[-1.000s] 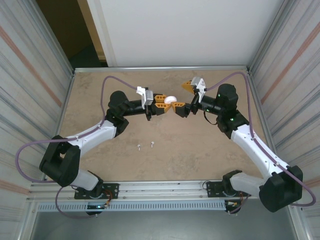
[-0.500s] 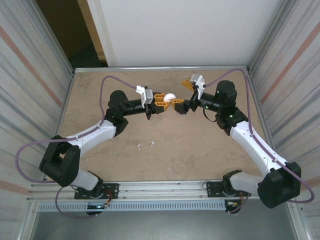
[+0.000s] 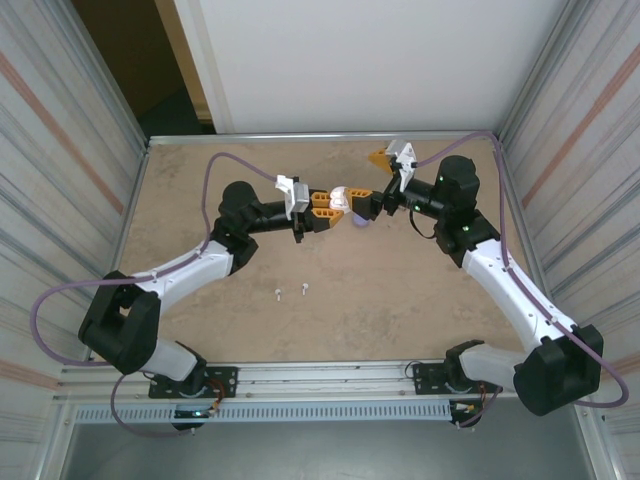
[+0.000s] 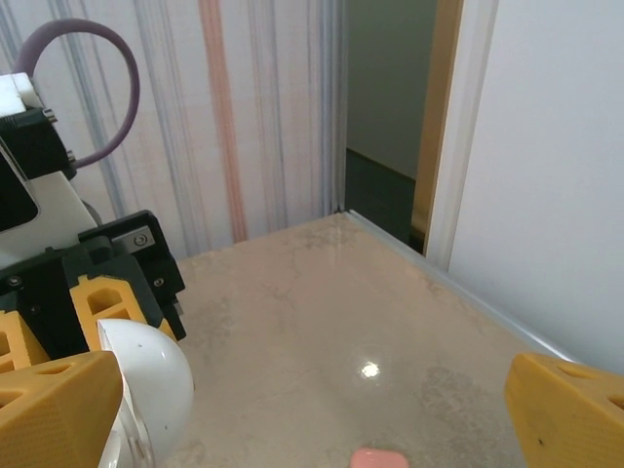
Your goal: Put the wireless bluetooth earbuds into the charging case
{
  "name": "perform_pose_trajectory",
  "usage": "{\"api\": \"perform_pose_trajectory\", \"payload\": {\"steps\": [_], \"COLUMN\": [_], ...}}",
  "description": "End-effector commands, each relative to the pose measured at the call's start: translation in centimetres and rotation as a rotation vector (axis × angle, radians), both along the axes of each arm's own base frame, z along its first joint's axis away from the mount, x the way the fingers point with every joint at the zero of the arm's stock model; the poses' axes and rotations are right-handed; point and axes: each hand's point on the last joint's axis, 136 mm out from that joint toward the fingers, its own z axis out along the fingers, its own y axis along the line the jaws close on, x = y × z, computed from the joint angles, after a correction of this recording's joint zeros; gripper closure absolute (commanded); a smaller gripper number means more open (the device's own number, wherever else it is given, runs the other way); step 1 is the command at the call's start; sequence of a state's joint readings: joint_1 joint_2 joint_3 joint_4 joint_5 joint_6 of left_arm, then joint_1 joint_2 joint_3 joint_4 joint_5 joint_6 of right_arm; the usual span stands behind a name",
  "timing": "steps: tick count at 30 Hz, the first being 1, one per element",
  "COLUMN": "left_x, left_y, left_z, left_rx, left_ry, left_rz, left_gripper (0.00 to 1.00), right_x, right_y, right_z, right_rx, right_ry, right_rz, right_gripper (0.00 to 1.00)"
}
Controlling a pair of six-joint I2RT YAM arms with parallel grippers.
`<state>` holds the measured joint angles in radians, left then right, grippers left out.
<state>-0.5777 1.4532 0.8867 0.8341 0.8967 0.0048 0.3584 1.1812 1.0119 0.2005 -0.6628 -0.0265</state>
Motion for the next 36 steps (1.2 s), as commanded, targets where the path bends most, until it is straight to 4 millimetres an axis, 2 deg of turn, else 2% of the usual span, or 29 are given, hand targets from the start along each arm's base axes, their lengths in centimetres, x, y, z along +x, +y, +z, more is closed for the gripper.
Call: {"api": "perform_pose_trajectory", "payload": {"steps": [1, 7, 12, 18, 21, 26, 30, 34, 36], "left_x": [-0.4, 2.2, 3.2, 3.8, 4.0, 4.1, 4.4, 4.7, 4.6], "left_y": [0.5, 1.5, 3.3, 5.7, 7.2, 9.2, 10.3, 11.4, 11.9], "left_z": [1.8, 1.4, 1.4, 0.8, 0.7, 1.1, 1.6, 2.0, 2.1], "left_rx": [-0.024, -0.029, -0.074, -0.055, -0.054, -0.057, -0.066, -0.095, -0.108], "left_ry": [-0.054, 0.009, 0.039, 0.051, 0.047, 0.036, 0.041, 0.042, 0.038], "left_rz": [0.026, 0.154, 0.196, 0.271, 0.335, 0.436, 0.518, 0.589, 0.616], "left_gripper": [1.00, 1.00, 1.00, 1.00, 1.00, 1.00, 1.00, 1.00, 1.00], "right_x": [-1.0, -2.2, -3.0, -2.7, -2.9, -2.8, -3.3, -3.9, -4.2], "right_y": [-0.4, -1.5, -2.6, -4.9, -4.8, -3.6, -1.1, 1.5, 2.7], "right_z": [2.2, 2.1, 1.3, -0.2, -2.1, -7.8, -11.9, -14.5, -15.8], "right_rx": [0.034, 0.025, 0.042, 0.103, 0.102, 0.075, 0.002, -0.033, -0.063], "right_ry": [-0.035, -0.012, 0.028, 0.158, 0.234, 0.366, 0.433, 0.562, 0.620], "right_rz": [0.004, -0.040, -0.097, -0.249, -0.243, -0.246, -0.227, -0.155, -0.127], "right_gripper": [0.01, 0.01, 0.01, 0.01, 0.01, 0.01, 0.01, 0.00, 0.05]}}
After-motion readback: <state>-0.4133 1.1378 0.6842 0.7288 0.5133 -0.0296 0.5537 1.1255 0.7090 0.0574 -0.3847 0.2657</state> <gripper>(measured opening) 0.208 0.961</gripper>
